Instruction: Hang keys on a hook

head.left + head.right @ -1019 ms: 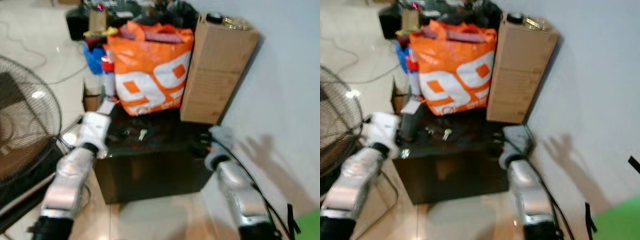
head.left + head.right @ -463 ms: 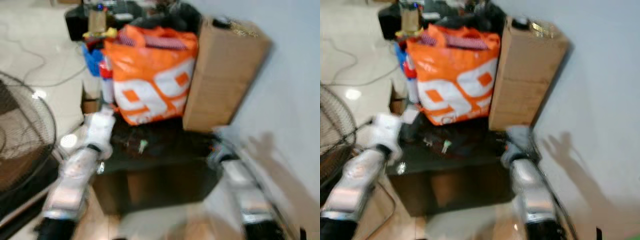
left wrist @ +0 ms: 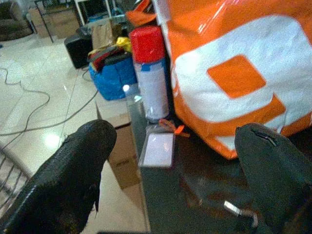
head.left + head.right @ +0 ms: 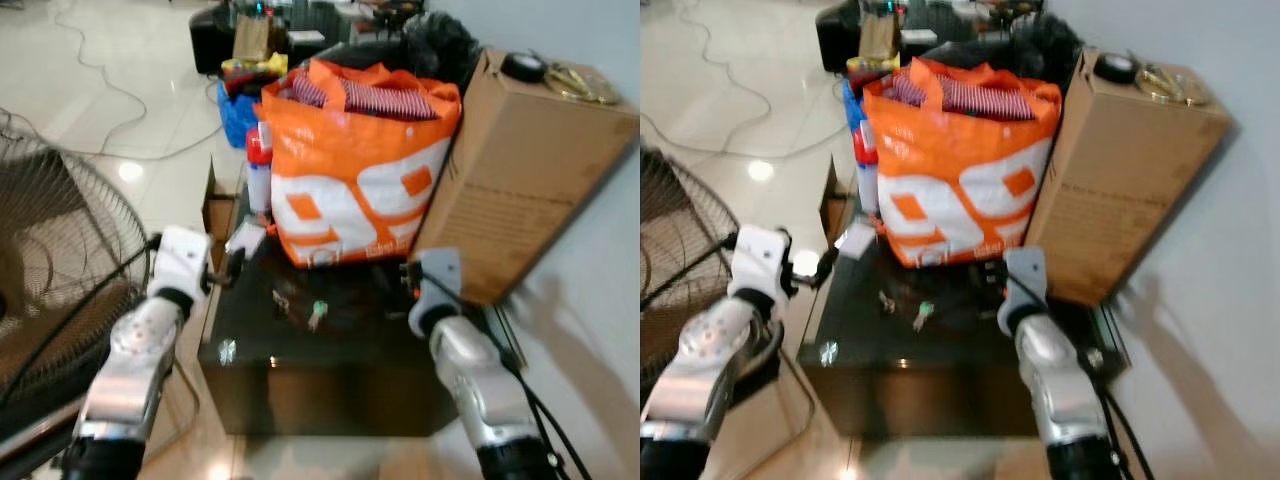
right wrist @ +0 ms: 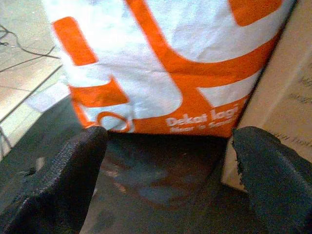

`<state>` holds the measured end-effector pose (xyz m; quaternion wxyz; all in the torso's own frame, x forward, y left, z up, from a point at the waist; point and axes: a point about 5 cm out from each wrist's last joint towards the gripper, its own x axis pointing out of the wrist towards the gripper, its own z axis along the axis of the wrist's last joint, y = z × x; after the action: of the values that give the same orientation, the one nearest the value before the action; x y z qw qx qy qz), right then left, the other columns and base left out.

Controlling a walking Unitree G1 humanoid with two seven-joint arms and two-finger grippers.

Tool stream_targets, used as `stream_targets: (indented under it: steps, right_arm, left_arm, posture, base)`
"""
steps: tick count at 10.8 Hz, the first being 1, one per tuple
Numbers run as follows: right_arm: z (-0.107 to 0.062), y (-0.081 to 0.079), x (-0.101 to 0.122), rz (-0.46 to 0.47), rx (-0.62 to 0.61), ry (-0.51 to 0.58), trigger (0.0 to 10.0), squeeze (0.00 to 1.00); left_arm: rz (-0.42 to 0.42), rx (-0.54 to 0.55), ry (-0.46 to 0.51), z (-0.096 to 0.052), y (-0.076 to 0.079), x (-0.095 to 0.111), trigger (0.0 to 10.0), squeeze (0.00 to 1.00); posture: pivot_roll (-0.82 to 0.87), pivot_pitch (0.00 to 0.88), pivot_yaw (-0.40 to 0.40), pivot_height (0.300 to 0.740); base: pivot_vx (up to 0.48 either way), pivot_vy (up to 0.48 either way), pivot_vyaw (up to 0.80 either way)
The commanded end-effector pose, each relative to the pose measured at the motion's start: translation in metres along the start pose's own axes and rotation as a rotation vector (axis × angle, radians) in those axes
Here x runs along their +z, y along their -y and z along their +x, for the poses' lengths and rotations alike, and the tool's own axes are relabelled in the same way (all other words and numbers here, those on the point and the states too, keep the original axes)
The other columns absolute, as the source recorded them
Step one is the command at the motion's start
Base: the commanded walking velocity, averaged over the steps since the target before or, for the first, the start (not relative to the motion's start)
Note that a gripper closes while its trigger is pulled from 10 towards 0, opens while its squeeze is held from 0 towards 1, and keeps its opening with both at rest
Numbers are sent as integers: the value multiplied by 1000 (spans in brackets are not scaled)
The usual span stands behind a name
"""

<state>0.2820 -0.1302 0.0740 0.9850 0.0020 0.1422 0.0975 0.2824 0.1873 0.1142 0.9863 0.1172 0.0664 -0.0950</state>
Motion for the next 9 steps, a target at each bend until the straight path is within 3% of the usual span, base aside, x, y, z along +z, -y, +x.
stream_targets:
  steps: [1, 6, 9]
  right_arm:
    - [-3, 11, -2, -9, -24, -17, 10000, 1000]
    - [-1, 13, -1, -42, -30, -18, 10000, 1000]
    - [1, 13, 0, -104, 41, -55, 10000, 1000]
  left_arm:
    - [5, -33, 20, 3, 10, 6, 10000, 0]
    - [7, -31, 17, 2, 10, 5, 10000, 0]
    - [5, -34, 14, 2, 11, 5, 10000, 0]
  posture:
    - [48, 0, -63, 740]
    - [54, 0, -71, 740]
    - [47, 0, -70, 740]
  base:
    - [337, 0, 800]
    - [334, 0, 0]
    - [322, 0, 0]
